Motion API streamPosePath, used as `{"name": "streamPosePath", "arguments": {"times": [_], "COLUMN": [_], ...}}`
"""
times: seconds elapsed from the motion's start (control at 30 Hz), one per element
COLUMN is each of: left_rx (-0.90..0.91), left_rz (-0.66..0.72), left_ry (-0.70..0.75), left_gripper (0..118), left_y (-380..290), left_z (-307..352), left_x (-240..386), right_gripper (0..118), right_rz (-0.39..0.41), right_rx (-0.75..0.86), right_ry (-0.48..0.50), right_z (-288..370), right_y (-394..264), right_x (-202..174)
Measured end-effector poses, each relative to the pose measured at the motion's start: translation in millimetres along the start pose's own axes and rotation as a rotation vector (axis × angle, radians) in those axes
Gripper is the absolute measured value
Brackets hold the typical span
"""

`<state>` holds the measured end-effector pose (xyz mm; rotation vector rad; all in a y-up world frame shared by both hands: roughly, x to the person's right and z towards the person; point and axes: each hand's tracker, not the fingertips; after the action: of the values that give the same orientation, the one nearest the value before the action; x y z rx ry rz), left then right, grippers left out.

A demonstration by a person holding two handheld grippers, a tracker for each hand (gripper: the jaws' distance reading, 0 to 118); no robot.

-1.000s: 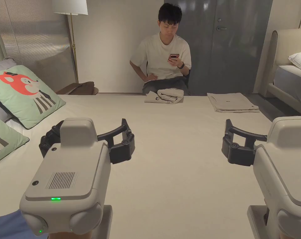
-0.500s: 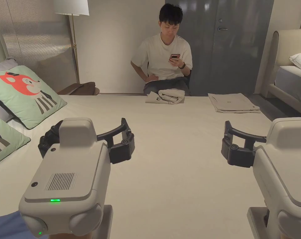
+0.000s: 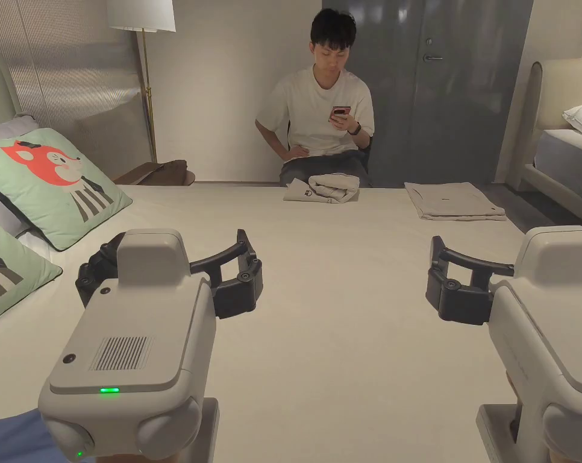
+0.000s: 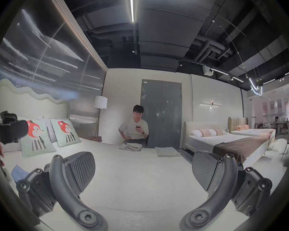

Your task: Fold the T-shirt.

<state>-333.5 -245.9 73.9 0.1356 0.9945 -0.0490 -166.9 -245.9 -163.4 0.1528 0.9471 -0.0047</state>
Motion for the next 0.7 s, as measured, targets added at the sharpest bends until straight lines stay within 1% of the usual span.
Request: {"name": "streamPosePath", "arguments": {"times": [0.07,0.2,0.3,0.4,0.47,0.7], "left_rx": [-0.001,-0.002,-0.004,-0.001,-0.001,0.0], "left_rz": [0.002,0.002,-0.002,-0.003,-0.002,-0.003], "left_ry": [0.0,0.0,-0.004,-0.002,-0.002,0.001], "left_gripper": [110,110,110,110,110,110], "left_y": [0.1,0.1,0.3,0.2,0.6,1.2], "left_z": [0.1,0.6,0.6,0.8,0.7,1.4], "left_x": [-0.3,0.0,0.6,0.9,0.6,-0.4], "right_gripper": [114,114,114,114,114,114], "right_rz": [0.023,0.024,0.023,-0.005,-0.003,-0.05], "right_rx": [-0.006,-0.013,-0.018,-0.021,-0.02,-0.049], "right_ry": [-0.016,-0.026,-0.017,0.004,0.01,-0.014], "right_z": [-1.6,-2.0,-1.8,-0.1,-0.2,-1.1], "right_y": [0.7,1.9,2.8,6.1,7.2,10.4], "right_x": [-2.3,-3.3,-3.0,-2.2,-2.9,-4.2]}}
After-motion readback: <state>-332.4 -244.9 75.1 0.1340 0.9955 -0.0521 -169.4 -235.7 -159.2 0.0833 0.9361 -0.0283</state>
